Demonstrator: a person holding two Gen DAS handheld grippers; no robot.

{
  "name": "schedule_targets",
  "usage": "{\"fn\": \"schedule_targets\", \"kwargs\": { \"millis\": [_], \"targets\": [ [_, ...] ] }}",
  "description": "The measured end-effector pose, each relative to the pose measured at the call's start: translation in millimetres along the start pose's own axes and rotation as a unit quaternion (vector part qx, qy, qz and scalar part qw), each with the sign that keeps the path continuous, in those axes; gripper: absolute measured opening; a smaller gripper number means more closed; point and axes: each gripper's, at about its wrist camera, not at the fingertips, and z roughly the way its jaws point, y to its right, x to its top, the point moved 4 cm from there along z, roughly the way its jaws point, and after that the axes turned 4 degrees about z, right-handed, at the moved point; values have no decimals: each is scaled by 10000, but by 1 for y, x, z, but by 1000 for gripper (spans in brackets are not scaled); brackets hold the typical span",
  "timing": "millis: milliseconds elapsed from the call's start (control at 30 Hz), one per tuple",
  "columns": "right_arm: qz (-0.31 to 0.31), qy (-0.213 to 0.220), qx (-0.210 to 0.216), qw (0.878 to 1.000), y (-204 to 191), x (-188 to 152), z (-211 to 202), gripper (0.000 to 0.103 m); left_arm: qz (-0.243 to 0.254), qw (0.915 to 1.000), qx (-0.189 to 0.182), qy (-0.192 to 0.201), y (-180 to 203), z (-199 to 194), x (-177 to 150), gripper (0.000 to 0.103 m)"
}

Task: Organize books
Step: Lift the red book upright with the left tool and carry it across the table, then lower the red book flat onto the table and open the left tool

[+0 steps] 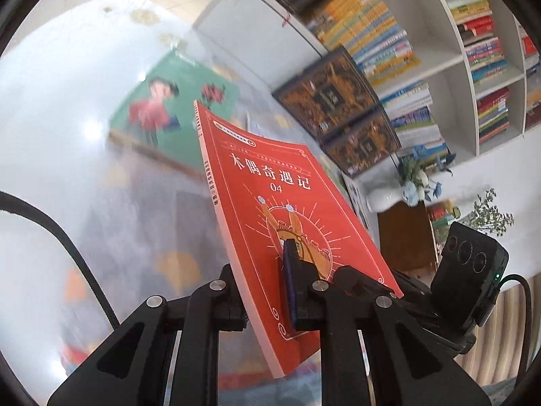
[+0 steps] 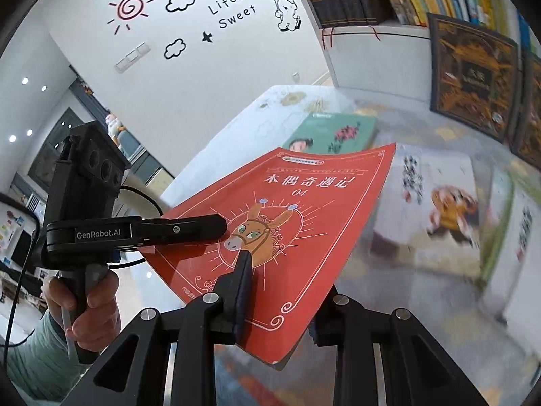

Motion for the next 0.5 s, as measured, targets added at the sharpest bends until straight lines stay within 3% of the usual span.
{"fn": "schedule_targets", "kwargs": {
  "millis": [233,500],
  "targets": [
    [252,-25,-200,9995,4,66,62,28,-5,10000,-16,7,-45,21,74,14],
    [596,-188,-382,9973,26,110,121,28,-153,9998,15,-119,-92,60,125,14]
  ]
}}
